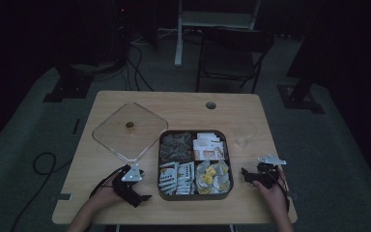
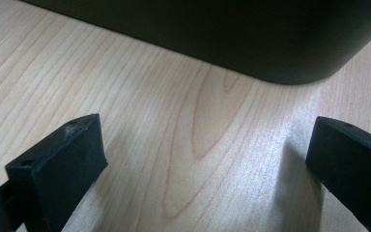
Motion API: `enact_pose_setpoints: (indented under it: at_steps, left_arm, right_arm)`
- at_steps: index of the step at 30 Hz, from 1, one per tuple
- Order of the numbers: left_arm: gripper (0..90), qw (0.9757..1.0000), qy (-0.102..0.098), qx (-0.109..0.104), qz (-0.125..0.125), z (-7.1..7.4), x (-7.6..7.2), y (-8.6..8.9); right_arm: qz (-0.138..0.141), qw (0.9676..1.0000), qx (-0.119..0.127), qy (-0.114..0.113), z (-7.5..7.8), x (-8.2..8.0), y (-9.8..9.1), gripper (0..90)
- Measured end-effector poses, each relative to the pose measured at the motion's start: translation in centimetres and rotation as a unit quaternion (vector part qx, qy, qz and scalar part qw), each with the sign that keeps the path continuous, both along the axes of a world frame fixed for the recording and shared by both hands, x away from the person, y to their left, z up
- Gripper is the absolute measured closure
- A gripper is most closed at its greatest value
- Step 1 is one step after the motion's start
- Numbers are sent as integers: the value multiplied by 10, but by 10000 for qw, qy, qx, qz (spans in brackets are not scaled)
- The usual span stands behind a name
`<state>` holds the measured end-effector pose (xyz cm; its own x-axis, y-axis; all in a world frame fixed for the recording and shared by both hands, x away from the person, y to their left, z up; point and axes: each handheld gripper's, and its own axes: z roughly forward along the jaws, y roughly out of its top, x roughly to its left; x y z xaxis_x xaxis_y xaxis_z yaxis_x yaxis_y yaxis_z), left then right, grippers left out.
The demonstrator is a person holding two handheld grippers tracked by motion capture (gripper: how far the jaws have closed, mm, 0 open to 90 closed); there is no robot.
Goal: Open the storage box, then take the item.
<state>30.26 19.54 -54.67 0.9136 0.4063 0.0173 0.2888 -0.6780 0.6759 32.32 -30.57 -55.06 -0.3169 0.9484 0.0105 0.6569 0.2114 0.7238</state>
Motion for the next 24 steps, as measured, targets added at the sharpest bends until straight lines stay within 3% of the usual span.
enact_pose_setpoints:
  at_steps: [13,24]
  left_arm:
    - [8,9996,-3,-3,278,0,-3,-4]
    - [7,9995,-3,-10,324,0,-4,-4]
  right_arm:
    - [-2,10000,1,6,0,0,0,114]
    - [7,10000,0,-18,0,-2,0,133]
